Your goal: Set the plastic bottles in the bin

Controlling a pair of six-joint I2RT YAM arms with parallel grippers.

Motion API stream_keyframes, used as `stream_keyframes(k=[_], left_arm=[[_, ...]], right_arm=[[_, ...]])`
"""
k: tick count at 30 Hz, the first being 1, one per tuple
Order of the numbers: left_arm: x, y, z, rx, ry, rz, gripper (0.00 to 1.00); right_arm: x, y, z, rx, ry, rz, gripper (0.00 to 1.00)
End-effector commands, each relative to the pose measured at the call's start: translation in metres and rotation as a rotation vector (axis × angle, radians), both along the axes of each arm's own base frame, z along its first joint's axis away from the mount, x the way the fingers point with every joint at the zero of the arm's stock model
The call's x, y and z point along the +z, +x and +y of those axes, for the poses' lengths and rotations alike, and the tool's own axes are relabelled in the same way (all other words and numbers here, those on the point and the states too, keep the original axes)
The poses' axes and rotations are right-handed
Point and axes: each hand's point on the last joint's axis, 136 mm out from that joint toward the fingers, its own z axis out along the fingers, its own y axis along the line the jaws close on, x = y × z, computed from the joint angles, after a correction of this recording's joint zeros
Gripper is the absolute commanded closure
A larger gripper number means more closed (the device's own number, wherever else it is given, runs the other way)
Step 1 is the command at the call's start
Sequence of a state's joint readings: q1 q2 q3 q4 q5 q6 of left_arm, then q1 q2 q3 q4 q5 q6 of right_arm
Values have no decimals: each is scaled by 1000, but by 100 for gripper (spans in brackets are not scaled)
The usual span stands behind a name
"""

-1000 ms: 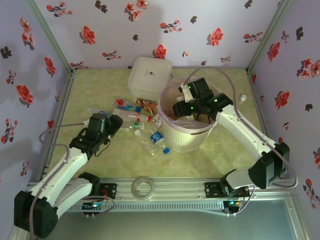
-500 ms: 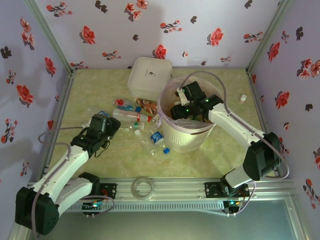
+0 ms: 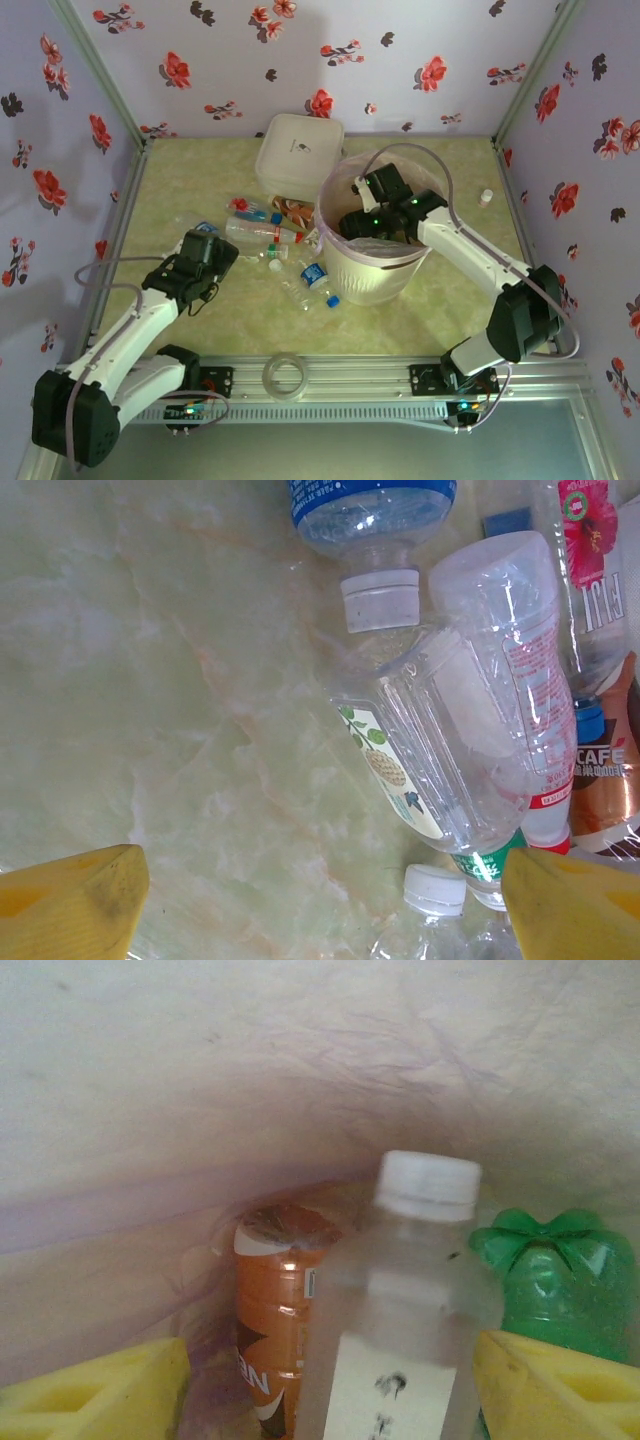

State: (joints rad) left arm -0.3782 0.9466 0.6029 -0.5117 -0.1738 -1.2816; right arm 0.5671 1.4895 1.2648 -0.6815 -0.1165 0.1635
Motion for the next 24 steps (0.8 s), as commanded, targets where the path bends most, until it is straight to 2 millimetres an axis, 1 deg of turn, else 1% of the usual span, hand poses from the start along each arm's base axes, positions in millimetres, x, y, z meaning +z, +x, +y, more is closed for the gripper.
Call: stream_keyframes(k=[1, 4, 6, 10, 14, 19, 24], left_arm=[[8, 2, 10, 57, 20, 11, 9], [10, 1, 20, 106, 23, 39, 11], [16, 6, 27, 107, 40, 25, 11], [26, 16, 43, 101, 95, 39, 6], [29, 32, 52, 86, 132, 72, 5], [28, 59, 56, 80, 127, 69, 5], [18, 82, 57, 94, 124, 72, 5]], right_arm=[[32, 2, -10, -10, -11, -70, 24], [52, -2, -15, -10, -5, -110, 21], [69, -5, -18, -11, 4, -147, 19], [89, -11, -26, -13, 8, -177, 17], [106, -17, -35, -44, 32, -226, 16], [123, -22, -44, -87, 90, -269, 15], [140, -28, -56, -126, 127, -322, 14]])
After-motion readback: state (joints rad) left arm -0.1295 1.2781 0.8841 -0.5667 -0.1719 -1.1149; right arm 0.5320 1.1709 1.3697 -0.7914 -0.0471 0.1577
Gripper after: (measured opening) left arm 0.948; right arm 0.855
